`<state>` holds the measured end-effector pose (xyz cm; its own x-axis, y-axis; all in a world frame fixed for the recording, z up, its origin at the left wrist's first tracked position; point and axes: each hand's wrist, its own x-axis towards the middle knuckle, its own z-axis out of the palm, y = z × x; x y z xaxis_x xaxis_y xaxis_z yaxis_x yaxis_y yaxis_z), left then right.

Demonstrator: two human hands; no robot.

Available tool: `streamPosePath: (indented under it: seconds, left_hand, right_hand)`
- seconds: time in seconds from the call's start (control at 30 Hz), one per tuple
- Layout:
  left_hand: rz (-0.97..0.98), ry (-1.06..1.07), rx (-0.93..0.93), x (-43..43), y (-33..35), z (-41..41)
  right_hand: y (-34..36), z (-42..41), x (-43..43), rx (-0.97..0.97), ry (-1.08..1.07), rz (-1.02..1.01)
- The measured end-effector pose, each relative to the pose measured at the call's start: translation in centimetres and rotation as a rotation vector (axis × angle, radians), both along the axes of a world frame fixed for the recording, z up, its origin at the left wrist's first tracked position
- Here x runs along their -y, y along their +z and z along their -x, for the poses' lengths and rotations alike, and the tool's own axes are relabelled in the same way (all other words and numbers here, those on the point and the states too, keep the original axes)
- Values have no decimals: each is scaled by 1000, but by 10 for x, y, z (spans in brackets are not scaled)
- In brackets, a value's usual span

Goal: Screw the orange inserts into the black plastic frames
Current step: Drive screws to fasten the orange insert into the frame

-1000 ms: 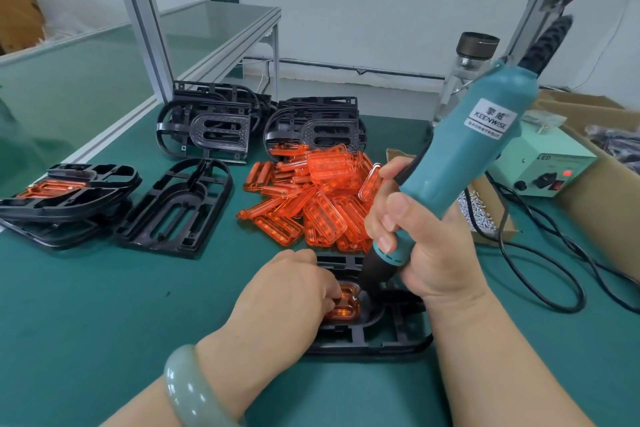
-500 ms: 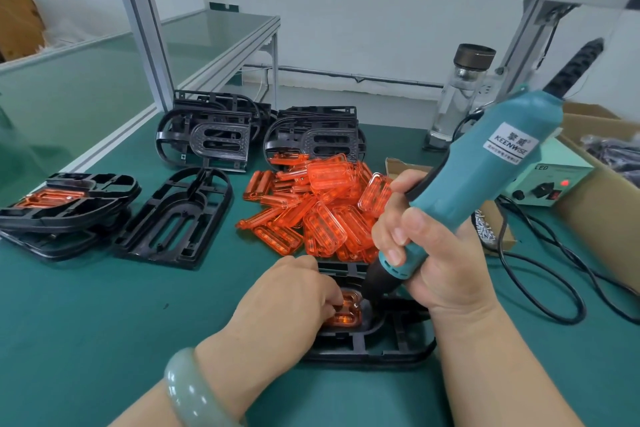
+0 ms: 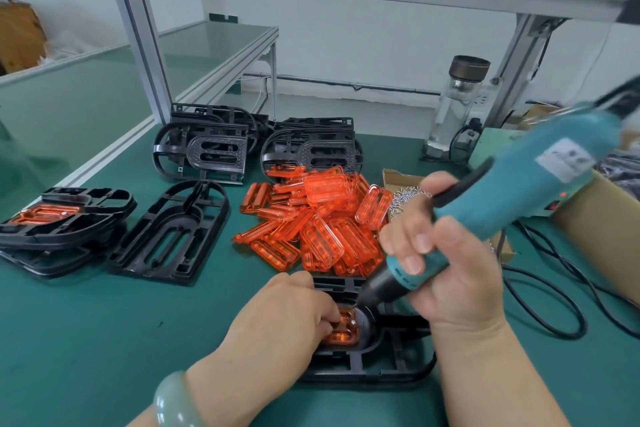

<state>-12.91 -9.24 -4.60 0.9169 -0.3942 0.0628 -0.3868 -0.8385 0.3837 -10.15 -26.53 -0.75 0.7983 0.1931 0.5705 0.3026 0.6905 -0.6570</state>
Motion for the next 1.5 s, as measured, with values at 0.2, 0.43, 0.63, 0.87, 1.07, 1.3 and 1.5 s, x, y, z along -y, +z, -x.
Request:
streamPosePath:
  seconds: [0.2, 0.43, 0.63, 0.87, 1.07, 1.3, 1.5]
  left_hand:
    - [12, -21, -16, -2, 1, 0]
    - [-54, -83, -63, -6, 10, -3]
    - [12, 1, 24, 7, 36, -22]
    - [85, -66, 183, 76, 46, -90]
    - [-209, -214, 186, 119, 41, -129]
    - [-536, -300, 152, 134, 34, -135]
    - [-393, -162, 150, 138, 37, -137]
  right_hand:
    - [1, -1, 9, -93, -104, -105]
    - [-13, -9, 7, -395, -233, -302]
    - [-15, -12, 16, -458, -258, -409]
    - [-14, -13, 26, -484, -277, -445]
    - [-12, -14, 32, -463, -306, -448]
    - [-14, -15, 37, -431, -288, -460]
    - [-13, -16, 38, -447, -300, -467]
